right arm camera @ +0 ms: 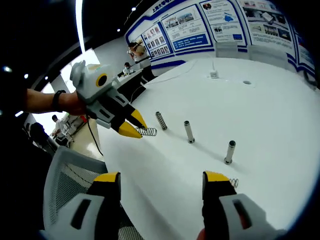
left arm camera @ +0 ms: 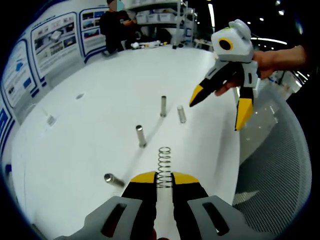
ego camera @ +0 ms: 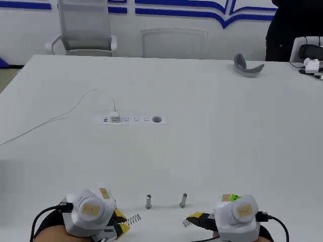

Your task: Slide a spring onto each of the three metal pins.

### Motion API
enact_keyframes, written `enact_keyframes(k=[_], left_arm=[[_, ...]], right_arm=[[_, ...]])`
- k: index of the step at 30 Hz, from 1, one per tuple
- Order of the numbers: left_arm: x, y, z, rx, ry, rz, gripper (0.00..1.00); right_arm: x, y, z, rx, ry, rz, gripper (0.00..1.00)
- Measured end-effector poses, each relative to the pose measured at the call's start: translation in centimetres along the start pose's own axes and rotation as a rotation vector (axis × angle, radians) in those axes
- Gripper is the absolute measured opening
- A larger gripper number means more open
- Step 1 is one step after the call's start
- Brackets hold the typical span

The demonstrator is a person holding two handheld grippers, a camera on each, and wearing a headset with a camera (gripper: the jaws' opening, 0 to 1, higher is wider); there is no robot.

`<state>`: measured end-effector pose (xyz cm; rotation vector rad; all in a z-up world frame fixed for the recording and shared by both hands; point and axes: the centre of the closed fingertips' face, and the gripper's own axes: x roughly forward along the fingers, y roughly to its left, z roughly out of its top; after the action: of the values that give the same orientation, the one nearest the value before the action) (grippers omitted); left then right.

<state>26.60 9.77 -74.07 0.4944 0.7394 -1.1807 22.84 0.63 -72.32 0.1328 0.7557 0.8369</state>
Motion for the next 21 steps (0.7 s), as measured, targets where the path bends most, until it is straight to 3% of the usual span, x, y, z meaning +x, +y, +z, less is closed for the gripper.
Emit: enact_keyframes(k=[10,15,21], left_arm=[[-0.4,-1.5,1.6,0.040,-0.023,-0.018,0.11],[-0.5,-2.2,2.8,0.062,-0.040,-0.027,0.11],[-0.4,-3.1,4.2,0.095,-0.060,-0.042,0.11]], right_arm=[[0.5,-0.3,3.1,0.156,-0.130,0.049,0.59],[1.0,0.1,3.9,0.201,-0.158,0.082,0.53],[1.7,1.1,4.3,0.219,-0.153,0.133,0.45]])
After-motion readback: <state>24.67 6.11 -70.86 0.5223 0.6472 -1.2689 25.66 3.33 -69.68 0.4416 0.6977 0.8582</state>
